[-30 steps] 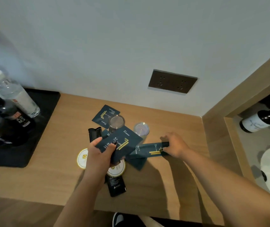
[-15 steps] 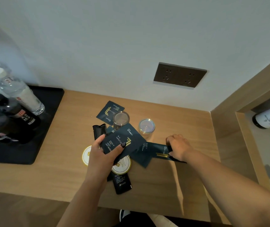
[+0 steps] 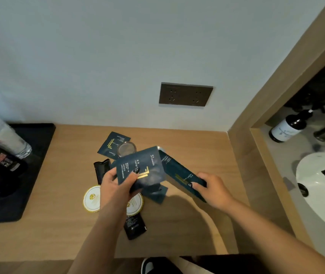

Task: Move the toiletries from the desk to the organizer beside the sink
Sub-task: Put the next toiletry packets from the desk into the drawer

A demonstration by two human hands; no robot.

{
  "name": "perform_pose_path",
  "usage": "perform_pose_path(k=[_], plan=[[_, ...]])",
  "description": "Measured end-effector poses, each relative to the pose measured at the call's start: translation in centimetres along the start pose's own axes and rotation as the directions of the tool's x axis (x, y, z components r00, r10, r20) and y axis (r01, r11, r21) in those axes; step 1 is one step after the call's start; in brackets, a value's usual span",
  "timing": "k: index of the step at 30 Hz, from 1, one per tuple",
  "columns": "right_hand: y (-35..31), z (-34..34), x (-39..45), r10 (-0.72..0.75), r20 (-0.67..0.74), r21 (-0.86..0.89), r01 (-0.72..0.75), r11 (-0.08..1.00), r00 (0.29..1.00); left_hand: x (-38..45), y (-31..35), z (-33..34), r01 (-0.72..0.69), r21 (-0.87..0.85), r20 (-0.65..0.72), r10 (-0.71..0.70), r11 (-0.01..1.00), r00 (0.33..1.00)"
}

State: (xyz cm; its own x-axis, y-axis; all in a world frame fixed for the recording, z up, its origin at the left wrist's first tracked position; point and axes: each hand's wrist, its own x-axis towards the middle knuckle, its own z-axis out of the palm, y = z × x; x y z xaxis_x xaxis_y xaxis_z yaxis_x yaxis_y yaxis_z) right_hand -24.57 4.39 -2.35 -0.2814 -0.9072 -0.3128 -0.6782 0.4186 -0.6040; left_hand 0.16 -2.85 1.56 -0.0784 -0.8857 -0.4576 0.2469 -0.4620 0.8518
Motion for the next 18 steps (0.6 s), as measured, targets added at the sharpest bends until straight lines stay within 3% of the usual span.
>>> perform_pose_path(k=[3, 7, 13, 15, 18], plan=[[-1.0, -1.3, -2.9, 0.054, -0.132, 0.259, -0.018, 0.966, 0.990, -0.4, 0.3, 1.7, -0.038, -0.046, -0.009, 0.038, 0.998, 0.999], [-1.6, -2.9, -6.7, 0.119, -0.175, 0.489, -0.019, 0.872, 0.977, -1.9, 0.4, 4.2, -0.118, -0.026, -0.013, 0.118, 0.993, 0.993], [-1.6, -5.1, -11.9, 0.163, -0.240, 0.671, 0.043, 0.740, 0.957, -5.4, 0.3, 6.4, -0.367, 0.223, 0.003, 0.376, 0.903, 0.926], [-1.4, -6.1, -13.5, 0.169, -0.239, 0.699, 0.049, 0.714, 0.956, -7.1, 0.4, 7.2, -0.459, 0.351, 0.106, 0.453, 0.816, 0.885], [-0.8, -7.5, -16.0, 0.148, -0.242, 0.718, 0.074, 0.692, 0.959, -10.2, 0.2, 9.3, -0.536, 0.439, 0.295, 0.448, 0.721, 0.844]])
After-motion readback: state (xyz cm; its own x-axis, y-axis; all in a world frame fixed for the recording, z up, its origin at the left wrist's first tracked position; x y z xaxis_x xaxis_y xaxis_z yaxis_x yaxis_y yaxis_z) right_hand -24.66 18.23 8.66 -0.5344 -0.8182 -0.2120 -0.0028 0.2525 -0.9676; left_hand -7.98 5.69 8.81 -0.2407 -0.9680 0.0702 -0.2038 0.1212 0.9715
